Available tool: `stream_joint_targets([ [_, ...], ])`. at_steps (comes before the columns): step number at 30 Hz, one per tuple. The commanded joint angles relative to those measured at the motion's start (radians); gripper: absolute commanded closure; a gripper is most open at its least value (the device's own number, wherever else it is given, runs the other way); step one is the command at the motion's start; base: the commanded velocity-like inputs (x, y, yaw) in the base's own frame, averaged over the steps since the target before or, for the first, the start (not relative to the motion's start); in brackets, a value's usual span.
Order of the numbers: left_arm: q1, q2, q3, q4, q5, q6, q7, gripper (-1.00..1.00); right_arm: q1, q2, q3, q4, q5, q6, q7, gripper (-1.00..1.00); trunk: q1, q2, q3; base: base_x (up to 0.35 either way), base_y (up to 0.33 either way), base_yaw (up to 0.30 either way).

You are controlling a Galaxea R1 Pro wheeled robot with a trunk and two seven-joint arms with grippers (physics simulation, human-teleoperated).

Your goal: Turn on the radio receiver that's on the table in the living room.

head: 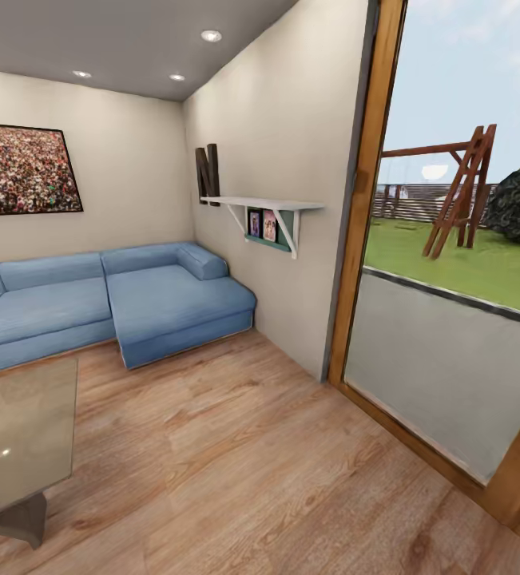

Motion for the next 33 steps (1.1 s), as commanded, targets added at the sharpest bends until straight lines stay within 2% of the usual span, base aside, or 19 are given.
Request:
stream_joint_targets([
  [1, 0.006, 0.006, -0.001, -0.001, 0.001, -0.005, 0.000, -1.00, -0.006, 0.006, -0.001, -0.005, -0.001, 0.004, -0.002, -1.00, 0.000, 0.000, 0.000, 0.000, 0.000, 0.000],
  [5, 0.012, 0.006, -0.001, -0.001, 0.001, -0.006, 0.000, -1.00, -0.029, 0.023, 0.001, -0.020, 0.000, 0.002, -0.002, -1.00, 0.000, 0.000, 0.000, 0.000, 0.000, 0.000],
  [9, 0.012, 0.006, -0.001, -0.001, 0.001, -0.006, 0.000, -1.00, -0.047, 0.021, 0.001, -0.024, 0.002, -0.017, -0.002, -1.00, 0.000, 0.000, 0.000, 0.000, 0.000, 0.000],
  [26, 0.012, 0.006, -0.001, -0.001, 0.001, -0.006, 0.000, -1.00, -0.048, 0.023, 0.002, -0.024, 0.002, -0.112, -0.001, -1.00, 0.000, 0.000, 0.000, 0.000, 0.000, 0.000],
  [27, 0.012, 0.006, -0.001, -0.001, 0.001, -0.006, 0.000, -1.00, -0.048, 0.023, 0.002, -0.024, 0.002, -0.180, -0.001, -1.00, 0.000, 0.000, 0.000, 0.000, 0.000, 0.000],
  [33, 0.012, 0.006, -0.001, -0.001, 0.001, -0.006, 0.000, -1.00, -0.048, 0.023, 0.002, -0.024, 0.002, -0.179, -0.002, -1.00, 0.000, 0.000, 0.000, 0.000, 0.000, 0.000],
])
